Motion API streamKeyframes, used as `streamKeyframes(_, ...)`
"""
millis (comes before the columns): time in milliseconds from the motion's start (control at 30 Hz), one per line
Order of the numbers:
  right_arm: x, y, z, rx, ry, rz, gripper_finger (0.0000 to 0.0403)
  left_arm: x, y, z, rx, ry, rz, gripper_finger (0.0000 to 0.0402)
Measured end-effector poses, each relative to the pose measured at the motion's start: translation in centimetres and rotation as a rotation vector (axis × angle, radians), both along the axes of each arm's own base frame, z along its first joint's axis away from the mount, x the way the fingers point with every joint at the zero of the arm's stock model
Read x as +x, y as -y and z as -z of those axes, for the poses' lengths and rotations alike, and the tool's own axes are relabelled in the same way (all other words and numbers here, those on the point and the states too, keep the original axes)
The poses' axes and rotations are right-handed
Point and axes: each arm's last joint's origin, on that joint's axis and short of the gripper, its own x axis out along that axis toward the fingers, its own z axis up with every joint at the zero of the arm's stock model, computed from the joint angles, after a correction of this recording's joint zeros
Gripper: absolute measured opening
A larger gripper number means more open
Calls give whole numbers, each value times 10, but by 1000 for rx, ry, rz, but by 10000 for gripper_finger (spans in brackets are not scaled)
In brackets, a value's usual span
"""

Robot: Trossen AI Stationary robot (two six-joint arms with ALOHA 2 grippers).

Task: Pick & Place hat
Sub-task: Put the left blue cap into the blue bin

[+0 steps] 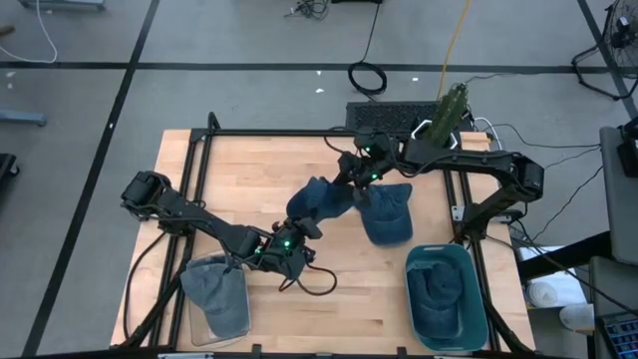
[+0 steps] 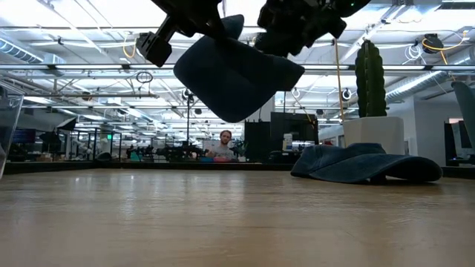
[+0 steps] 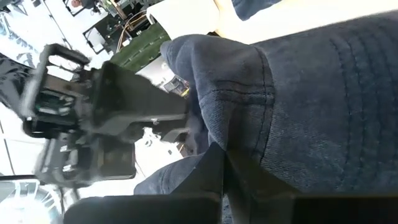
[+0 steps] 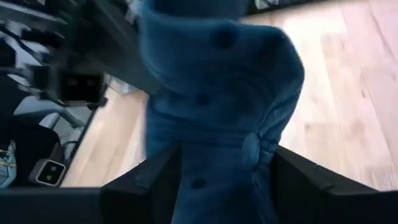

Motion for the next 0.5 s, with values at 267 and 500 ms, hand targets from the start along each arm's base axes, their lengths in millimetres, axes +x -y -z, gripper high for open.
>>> streamKeyframes(267, 4, -18, -6, 5, 35, -44, 194, 2, -6, 0, -8, 7, -18, 2)
streamKeyframes(500, 8, -14, -2, -89, 18, 47, 179, 2, -5, 0, -7, 0, -9, 3)
